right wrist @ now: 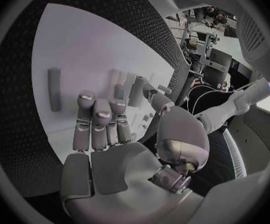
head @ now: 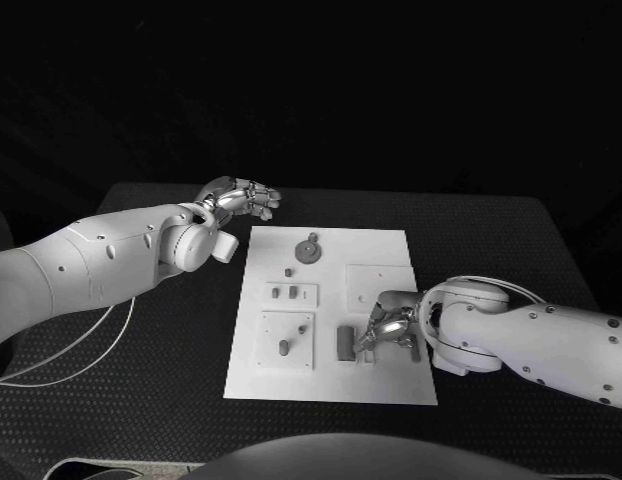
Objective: Assemble the parts on the task board
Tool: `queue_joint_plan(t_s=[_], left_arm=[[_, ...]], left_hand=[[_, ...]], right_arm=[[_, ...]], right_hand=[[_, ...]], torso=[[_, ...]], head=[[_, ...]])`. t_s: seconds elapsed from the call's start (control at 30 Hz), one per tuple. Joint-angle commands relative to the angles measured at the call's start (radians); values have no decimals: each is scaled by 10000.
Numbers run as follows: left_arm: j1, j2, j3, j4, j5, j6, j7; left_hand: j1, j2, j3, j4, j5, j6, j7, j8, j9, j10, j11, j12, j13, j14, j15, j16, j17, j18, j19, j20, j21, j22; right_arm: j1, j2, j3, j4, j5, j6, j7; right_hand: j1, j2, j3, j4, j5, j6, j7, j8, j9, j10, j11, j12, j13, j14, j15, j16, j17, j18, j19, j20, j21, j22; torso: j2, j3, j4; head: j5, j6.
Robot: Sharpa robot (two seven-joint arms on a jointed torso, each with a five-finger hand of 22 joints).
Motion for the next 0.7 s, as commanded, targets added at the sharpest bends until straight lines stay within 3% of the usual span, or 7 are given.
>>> queue_joint_plan(t_s=[0.03, 0.1, 0.17, 0.27, 0.43, 0.57, 0.7], left_arm=[[5, 5, 7, 17, 52, 134, 82], [5, 4, 7, 18, 52, 132, 85], [5, 4, 7, 19, 52, 129, 88], [5, 6, 7, 23, 53, 118, 89], [5, 8, 7, 25, 53, 119, 88], [4, 5, 7, 25, 53, 126, 85], [4, -3, 6, 30, 53, 129, 85]], left_hand=[[-99, 27, -1, 47, -41, -32, 18, 36, -9, 34, -3, 18, -11, 35, 11, -36, 15, 33, -7, 17, -62, 192], [-99, 27, -1, 48, -41, -32, 18, 37, -9, 35, -3, 19, -11, 35, 11, -36, 16, 33, -7, 17, -62, 192], [-101, 27, -2, 49, -41, -31, 18, 38, -9, 35, -3, 19, -11, 35, 11, -36, 16, 33, -7, 17, -62, 192], [-104, 26, -3, 52, -42, -30, 17, 40, -9, 36, -3, 19, -11, 36, 11, -37, 17, 33, -8, 17, -63, 192], [-106, 25, -5, 54, -42, -27, 16, 42, -9, 38, -4, 20, -10, 36, 11, -38, 18, 33, -8, 18, -63, 193], [-107, 25, -5, 56, -42, -26, 16, 44, -9, 39, -5, 21, -10, 37, 11, -39, 19, 33, -8, 17, -63, 193], [-107, 25, -5, 57, -42, -24, 15, 46, -9, 40, -5, 21, -10, 37, 11, -39, 20, 33, -8, 17, -63, 193]], right_arm=[[122, -245, 50, 83, 843, -480, 551], [208, -419, 124, 113, 1022, -540, 632], [278, -641, 289, 108, 1083, -492, 731], [452, -999, 434, 35, 1086, -309, 690], [678, -1427, 447, -87, 649, 333, 340], [685, -1644, 440, 19, 33, 932, -54], [682, -1747, 399, 146, -341, 1149, -323]], right_hand=[[50, -57, 44, 34, 23, -78, 46, -36, -15, 17, 60, -52, 20, 23, -20, -37, 16, 170, -2, 5, 36, -17], [123, -26, 68, 1, 26, -130, 60, -62, -18, 19, 71, -45, 31, 28, -13, -41, 20, 171, -1, 3, 41, -18], [226, 21, 78, -63, 29, -265, 99, -130, -34, 34, 106, -25, 50, 41, 13, -42, 29, 171, 9, 2, 54, -19], [422, 177, 36, -243, 13, -293, 122, -128, -4, 40, 132, -7, 79, 49, 43, -53, 45, 171, 0, 9, 67, -21], [751, 371, 12, -535, 2, -313, 138, -119, 34, 73, 149, 18, 108, 61, 65, -65, 64, 171, -16, 16, 80, -26], [923, 539, -8, -727, 5, -212, 114, -57, 81, 93, 130, 18, 118, 66, 55, -75, 77, 171, -39, 36, 85, -27], [898, 606, -38, -739, -3, -162, 100, -30, 99, 105, 118, 19, 122, 71, 49, -74, 85, 171, -48, 53, 88, -28]], torso=[[-4, 2, -10], [-2, 2, -12], [-6, 5, -19], [-8, 3, -28], [-6, 11, -20], [1, 8, -18], [7, 21, -10]], head=[[-24, 40], [-44, 73], [-60, 99], [-98, 149], [-171, 186], [-192, 174], [-198, 155]])
